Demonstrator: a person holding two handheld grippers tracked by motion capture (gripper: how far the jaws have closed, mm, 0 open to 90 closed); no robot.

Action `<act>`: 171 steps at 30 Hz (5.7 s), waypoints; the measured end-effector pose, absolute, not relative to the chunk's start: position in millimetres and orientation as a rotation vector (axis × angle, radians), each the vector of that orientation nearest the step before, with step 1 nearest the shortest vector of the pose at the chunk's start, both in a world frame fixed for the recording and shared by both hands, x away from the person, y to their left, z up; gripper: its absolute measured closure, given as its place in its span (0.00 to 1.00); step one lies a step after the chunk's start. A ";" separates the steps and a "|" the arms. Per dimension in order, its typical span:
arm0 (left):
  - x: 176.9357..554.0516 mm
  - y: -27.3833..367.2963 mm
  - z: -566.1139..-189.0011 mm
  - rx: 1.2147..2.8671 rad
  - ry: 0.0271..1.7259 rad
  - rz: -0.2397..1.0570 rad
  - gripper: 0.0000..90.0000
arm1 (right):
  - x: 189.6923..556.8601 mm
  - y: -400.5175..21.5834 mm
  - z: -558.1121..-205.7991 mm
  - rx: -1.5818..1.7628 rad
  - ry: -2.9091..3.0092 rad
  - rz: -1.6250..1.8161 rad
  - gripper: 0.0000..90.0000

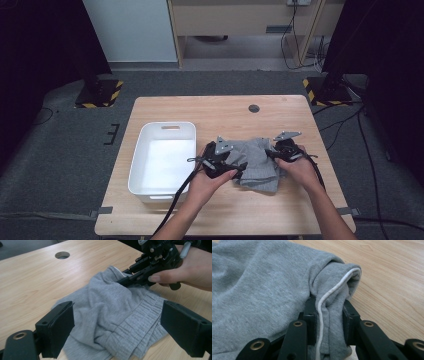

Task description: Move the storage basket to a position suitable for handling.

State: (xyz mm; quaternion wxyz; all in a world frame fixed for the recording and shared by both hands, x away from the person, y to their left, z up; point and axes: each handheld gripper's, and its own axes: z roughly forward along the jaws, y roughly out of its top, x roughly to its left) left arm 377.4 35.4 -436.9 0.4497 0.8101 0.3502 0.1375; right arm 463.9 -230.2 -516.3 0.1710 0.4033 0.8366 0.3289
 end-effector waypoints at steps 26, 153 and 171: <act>416.1 25.2 -512.7 2.042 1.067 0.463 0.18 | 463.7 -238.2 -517.6 1.112 2.359 0.933 0.78; 407.3 54.9 -415.8 1.923 0.976 0.436 0.86 | 468.4 -221.0 -418.0 1.028 2.266 1.028 0.84; 408.0 67.1 -404.4 1.916 0.978 0.452 0.86 | 472.5 -208.5 -404.2 1.008 2.272 1.028 0.84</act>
